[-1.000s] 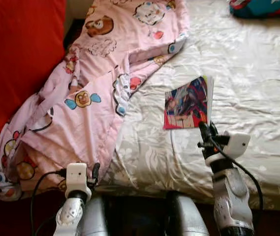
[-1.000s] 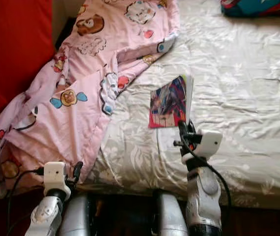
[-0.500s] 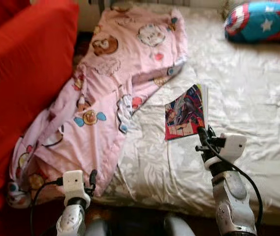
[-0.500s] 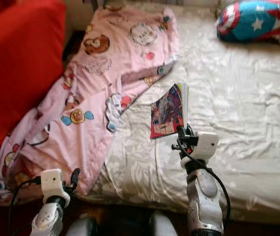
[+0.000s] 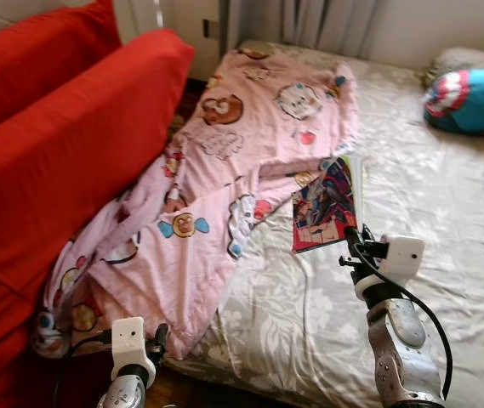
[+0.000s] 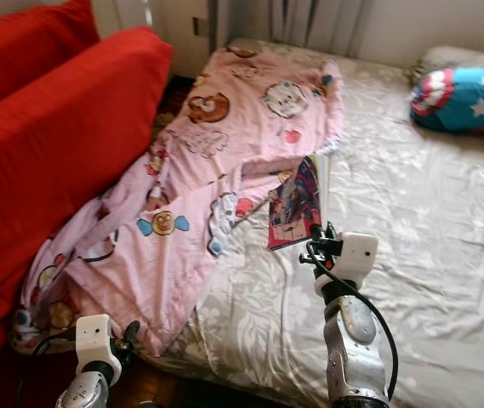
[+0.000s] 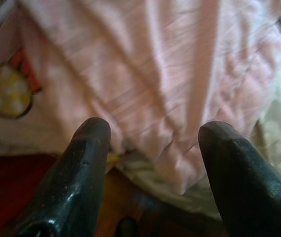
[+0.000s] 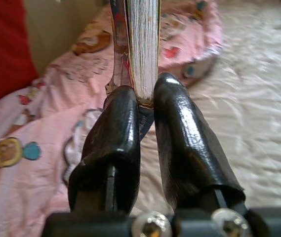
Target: Clean up the room
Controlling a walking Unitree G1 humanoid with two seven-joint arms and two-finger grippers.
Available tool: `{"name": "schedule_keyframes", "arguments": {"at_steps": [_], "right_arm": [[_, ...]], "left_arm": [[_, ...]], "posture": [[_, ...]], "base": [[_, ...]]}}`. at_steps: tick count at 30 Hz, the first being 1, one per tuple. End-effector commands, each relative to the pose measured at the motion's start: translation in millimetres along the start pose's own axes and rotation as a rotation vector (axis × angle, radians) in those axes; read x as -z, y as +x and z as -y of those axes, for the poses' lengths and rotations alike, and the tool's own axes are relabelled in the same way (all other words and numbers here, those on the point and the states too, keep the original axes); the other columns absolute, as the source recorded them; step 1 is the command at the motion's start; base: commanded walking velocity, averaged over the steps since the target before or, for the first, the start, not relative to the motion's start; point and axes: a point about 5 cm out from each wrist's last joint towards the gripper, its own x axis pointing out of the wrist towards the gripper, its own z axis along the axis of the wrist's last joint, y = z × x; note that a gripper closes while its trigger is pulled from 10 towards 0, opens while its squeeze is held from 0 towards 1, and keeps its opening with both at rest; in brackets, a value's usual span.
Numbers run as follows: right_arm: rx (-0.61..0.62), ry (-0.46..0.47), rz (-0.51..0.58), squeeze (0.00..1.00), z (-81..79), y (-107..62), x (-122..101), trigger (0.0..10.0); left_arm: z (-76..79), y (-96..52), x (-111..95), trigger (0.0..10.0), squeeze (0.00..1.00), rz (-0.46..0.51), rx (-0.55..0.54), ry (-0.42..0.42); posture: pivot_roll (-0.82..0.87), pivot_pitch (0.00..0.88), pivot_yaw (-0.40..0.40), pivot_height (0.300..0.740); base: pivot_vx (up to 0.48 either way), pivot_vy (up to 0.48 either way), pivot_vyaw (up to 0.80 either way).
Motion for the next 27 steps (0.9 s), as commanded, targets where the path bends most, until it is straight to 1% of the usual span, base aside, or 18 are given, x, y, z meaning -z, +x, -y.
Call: {"name": "schedule_keyframes", "arguments": {"at_steps": [1,4,7,9,23,27], "right_arm": [[0.005,-0.017,0.04,0.0,0.5,1.1,-5.1,10.0],[0.012,-0.018,0.037,0.0,1.5,2.1,-3.8,10.0],[0.075,0.045,0.022,0.0,11.6,1.7,-0.7,10.0],[0.085,0.029,0.011,0.0,13.3,1.7,0.0,10.0],[0.072,0.027,-0.005,0.0,8.4,-0.8,6.1,10.0],[0.077,0.028,0.009,0.0,8.2,-1.2,5.1,10.0]], "left_arm": [[-0.5,-5.2,13.9,10.0,0.0,-0.063,0.001,-0.001],[-1.1,-4.7,15.6,10.0,0.0,-0.08,0.003,0.004],[-1.2,-5.8,18.1,10.0,0.0,-0.09,0.007,0.018],[-2.2,-5.9,18.5,10.0,0.0,-0.092,0.004,0.024],[-5.5,-7.6,20.8,10.0,0.0,-0.092,-0.013,0.022],[-5.9,-8.8,22.0,10.0,0.0,-0.09,-0.015,0.021]], "posture": [[-0.03,0.115,-0.08,0.74],[-0.04,0.115,-0.076,0.74],[-0.05,0.119,-0.073,0.74],[-0.05,0.12,-0.073,0.74],[-0.04,0.146,-0.073,0.74],[-0.04,0.151,-0.072,0.74]], "base": [[0.0,0.0,0.0],[0.0,0.0,0.0],[0.0,0.0,0.0],[0.0,-0.15,0.0],[0.0,-0.255,-0.72],[0.0,-0.266,0.0]]}}
